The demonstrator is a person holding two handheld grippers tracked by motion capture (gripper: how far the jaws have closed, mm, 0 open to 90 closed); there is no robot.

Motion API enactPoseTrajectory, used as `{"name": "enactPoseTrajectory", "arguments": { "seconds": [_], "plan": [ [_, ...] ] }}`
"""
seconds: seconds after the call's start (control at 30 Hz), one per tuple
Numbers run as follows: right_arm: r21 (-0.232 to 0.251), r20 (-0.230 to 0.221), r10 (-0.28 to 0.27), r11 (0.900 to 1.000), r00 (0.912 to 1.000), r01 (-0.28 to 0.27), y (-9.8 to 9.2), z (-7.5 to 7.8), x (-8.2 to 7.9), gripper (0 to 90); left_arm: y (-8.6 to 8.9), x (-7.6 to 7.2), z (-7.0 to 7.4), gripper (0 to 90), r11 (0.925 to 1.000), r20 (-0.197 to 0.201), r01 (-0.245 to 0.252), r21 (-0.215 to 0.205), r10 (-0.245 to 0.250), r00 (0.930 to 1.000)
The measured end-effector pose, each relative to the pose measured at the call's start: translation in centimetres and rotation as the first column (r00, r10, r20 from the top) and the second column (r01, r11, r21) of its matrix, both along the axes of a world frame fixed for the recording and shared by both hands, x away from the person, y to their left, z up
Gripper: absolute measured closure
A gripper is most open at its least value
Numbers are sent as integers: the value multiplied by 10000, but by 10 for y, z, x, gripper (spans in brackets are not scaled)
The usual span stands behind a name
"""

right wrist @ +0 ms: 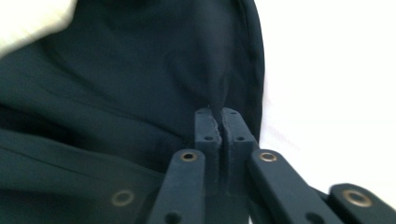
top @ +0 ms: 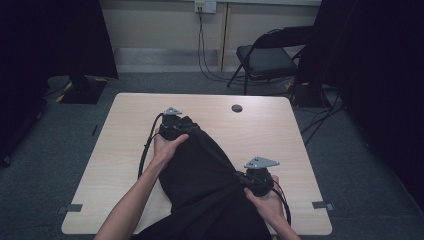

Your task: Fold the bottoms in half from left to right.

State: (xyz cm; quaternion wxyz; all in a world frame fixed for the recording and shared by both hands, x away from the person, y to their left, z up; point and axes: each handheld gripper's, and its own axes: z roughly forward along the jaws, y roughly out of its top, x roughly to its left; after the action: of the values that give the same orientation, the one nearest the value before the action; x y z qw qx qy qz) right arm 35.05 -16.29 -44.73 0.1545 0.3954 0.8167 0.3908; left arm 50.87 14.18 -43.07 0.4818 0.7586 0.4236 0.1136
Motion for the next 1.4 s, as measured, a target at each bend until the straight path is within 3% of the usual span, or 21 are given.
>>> {"name": "enactPoseTrajectory", "arguments": {
  "seconds": [0.17, 0.3, 0.4, 0.47, 0.5, 0.53, 0.57, 0.63, 0.7, 0.73, 0.8, 0.87, 0.9, 0.93, 0.97, 1.03, 1.07, 1.1, 1.23, 1.3, 1.4],
  "plan": [
    [-242, -233, -294, 9993, 9993, 288, -7, -11, -3, 773, 7, -11, 10, 523, 9994, 132, 273, 226, -276, 9995],
    [-604, -163, -641, 9962, 9978, 630, -19, -8, -11, 656, 22, -34, 6, 523, 9975, 21, 591, 400, -592, 9982],
    [-192, -99, -758, 9970, 9971, 756, -22, -5, -14, 650, 34, -58, -5, 585, 9923, -160, 1009, 716, -1000, 9949],
    [-95, 160, -270, 9996, 9995, 271, -13, -2, -18, 671, 37, -66, -8, 650, 9898, -203, 1244, 692, -1233, 9922],
    [-94, 234, 81, 9999, 9997, -79, -4, -1, -20, 695, 40, -83, -14, 657, 9809, -417, 1742, 868, -1711, 9844],
    [-94, 234, 81, 9999, 9997, -79, -4, -1, -20, 695, 40, -83, -14, 666, 9809, -417, 1742, 868, -1711, 9844],
    [-123, 251, 313, 9994, 9992, -310, 2, -1, -21, 727, 41, -93, -18, 666, 9742, -527, 2081, 871, -2041, 9775],
    [-385, 329, 950, 9949, 9949, -937, 33, -3, -20, 772, 44, -113, -25, 667, 9619, -751, 2540, 1013, -2472, 9660],
    [-326, 186, 1240, 9918, 9921, -1233, 48, -6, -16, 766, 44, -119, -29, 641, 9585, -919, 2630, 1099, -2537, 9629],
    [-390, 103, 1371, 9899, 9905, -1366, 59, -10, -12, 760, 44, -126, -36, 624, 9485, -1156, 2902, 1270, -2764, 9541],
    [-406, 18, 1428, 9889, 9898, -1426, 64, -12, -10, 751, 43, -128, -41, 615, 9441, -1335, 2992, 1384, -2816, 9502],
    [-574, -209, 1617, 9850, 9866, -1626, 75, -19, -9, 715, 41, -129, -48, 583, 9396, -1494, 2961, 1718, -2722, 9506],
    [-997, -417, 1783, 9783, 9831, -1817, 77, -26, -12, 657, 37, -127, -56, 555, 9323, -1705, 2980, 2048, -2658, 9488],
    [-997, -417, 1783, 9783, 9831, -1817, 77, -26, -12, 657, 37, -127, -56, 547, 9323, -1705, 2980, 2048, -2658, 9488],
    [-1059, -578, 1779, 9773, 9824, -1832, 72, -30, -15, 597, 34, -127, -57, 548, 9311, -1350, 2923, 2183, -2678, 9540],
    [-1052, -620, 1778, 9774, 9821, -1836, 69, -31, -16, 577, 33, -127, -57, 563, 9309, -1234, 2810, 2333, -2583, 9581],
    [-1094, -625, 1744, 9775, 9827, -1804, 65, -31, -18, 554, 31, -127, -57, 563, 9260, -1042, 2725, 2613, -2536, 9617],
    [-1217, -816, 1735, 9756, 9814, -1826, 55, -34, -22, 545, 30, -126, -58, 574, 9286, -911, 2540, 2703, -2380, 9670],
    [-1332, -840, 1833, 9720, 9795, -1934, 43, -37, -27, 529, 28, -124, -58, 608, 9277, -764, 2405, 2856, -2281, 9706],
    [-1527, -732, 1742, 9711, 9820, -1836, 33, -37, -33, 525, 26, -122, -58, 611, 9204, -589, 2386, 3097, -2319, 9709],
    [-1329, -774, 1514, 9780, 9854, -1607, 26, -39, -37, 512, 25, -114, -59, 614, 9241, -598, 2342, 3018, -2269, 9721]
  ]
}}
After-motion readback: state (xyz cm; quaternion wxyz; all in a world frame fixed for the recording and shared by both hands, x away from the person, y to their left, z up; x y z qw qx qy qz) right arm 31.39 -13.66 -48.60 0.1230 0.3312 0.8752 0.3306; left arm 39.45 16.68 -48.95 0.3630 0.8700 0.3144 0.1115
